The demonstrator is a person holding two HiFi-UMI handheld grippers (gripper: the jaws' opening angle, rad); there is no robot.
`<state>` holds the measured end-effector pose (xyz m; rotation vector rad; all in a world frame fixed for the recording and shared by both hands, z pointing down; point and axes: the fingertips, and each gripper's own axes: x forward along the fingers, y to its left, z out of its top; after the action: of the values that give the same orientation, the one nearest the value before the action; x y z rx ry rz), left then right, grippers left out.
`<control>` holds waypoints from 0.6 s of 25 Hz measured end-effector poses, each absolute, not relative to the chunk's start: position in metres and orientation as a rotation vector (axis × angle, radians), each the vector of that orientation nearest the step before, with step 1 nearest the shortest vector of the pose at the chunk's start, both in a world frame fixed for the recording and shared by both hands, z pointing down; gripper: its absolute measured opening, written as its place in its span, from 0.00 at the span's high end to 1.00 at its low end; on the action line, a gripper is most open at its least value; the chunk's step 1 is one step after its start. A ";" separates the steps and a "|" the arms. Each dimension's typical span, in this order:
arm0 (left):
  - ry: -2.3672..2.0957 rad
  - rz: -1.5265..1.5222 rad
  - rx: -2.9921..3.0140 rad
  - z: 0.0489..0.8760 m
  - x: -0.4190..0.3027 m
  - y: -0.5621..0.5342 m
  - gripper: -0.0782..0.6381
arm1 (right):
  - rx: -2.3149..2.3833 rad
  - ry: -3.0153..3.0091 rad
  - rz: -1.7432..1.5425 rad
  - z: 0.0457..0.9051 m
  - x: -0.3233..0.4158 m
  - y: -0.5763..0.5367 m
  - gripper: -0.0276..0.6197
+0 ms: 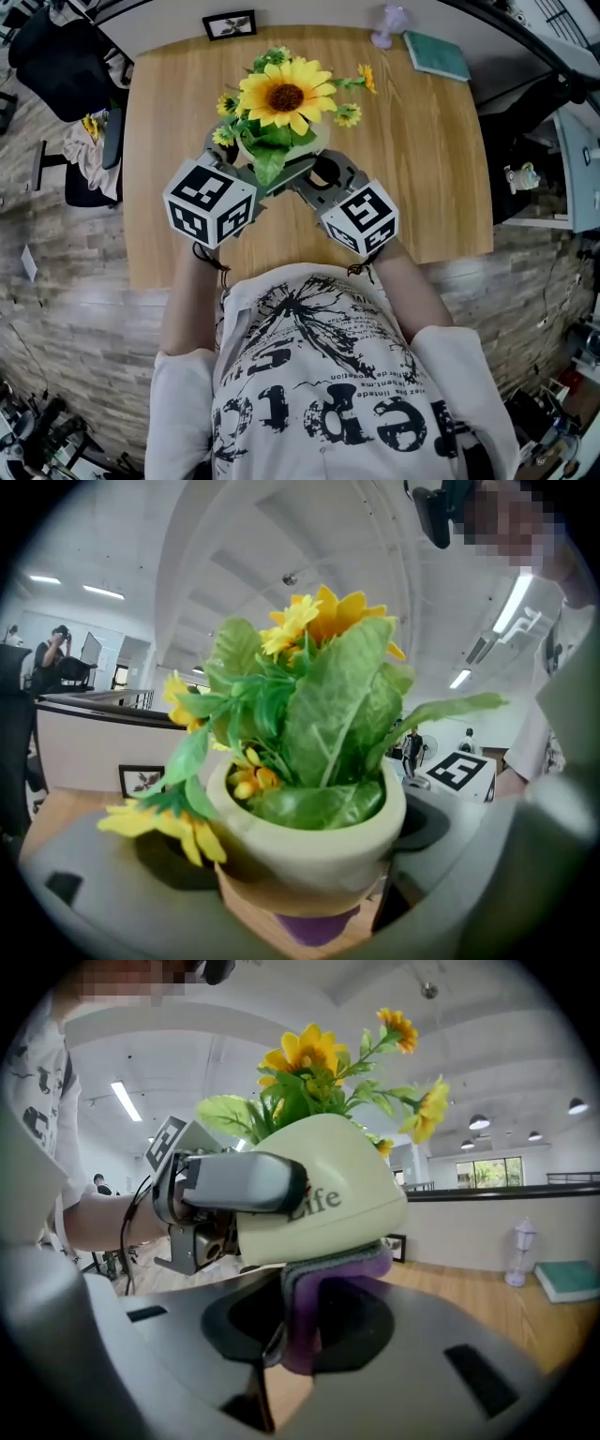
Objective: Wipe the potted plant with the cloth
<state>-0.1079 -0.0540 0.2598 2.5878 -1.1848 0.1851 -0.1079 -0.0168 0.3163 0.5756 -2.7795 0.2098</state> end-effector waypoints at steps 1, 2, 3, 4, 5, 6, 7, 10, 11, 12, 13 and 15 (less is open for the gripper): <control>-1.186 0.185 2.587 0.259 -0.107 -0.054 0.15 | 0.561 -2.779 0.208 0.317 -0.110 -0.014 0.84; -1.188 0.183 2.585 0.258 -0.107 -0.053 0.15 | 0.543 -2.778 0.206 0.317 -0.112 -0.011 0.84; -1.190 0.181 2.582 0.258 -0.107 -0.053 0.15 | 0.524 -2.776 0.207 0.317 -0.115 -0.008 0.84; -1.195 0.179 2.579 0.257 -0.107 -0.054 0.15 | 0.506 -2.775 0.209 0.318 -0.118 -0.006 0.84; -1.199 0.177 2.576 0.257 -0.108 -0.054 0.15 | 0.488 -2.773 0.213 0.319 -0.121 -0.003 0.84; -1.203 0.178 2.572 0.259 -0.110 -0.055 0.15 | 0.472 -2.771 0.221 0.321 -0.124 -0.001 0.84; -1.205 0.180 2.568 0.260 -0.111 -0.056 0.15 | 0.454 -2.768 0.234 0.323 -0.125 0.001 0.84; -1.211 0.191 2.552 0.266 -0.114 -0.057 0.15 | 0.397 -2.757 0.280 0.328 -0.124 0.009 0.84; -1.216 0.198 2.545 0.269 -0.116 -0.057 0.15 | 0.382 -2.753 0.296 0.330 -0.123 0.012 0.84; -1.220 0.206 2.538 0.272 -0.118 -0.056 0.15 | 0.371 -2.748 0.312 0.333 -0.122 0.014 0.84; -1.223 0.215 2.533 0.276 -0.120 -0.056 0.15 | 0.365 -2.744 0.328 0.336 -0.121 0.015 0.84; -1.225 0.231 2.526 0.282 -0.121 -0.057 0.15 | 0.362 -2.739 0.352 0.340 -0.118 0.014 0.84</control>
<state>-0.1206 -0.0570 0.2818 2.5260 -1.2253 0.2313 -0.1183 0.0142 0.3400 0.3624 -2.7390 0.3521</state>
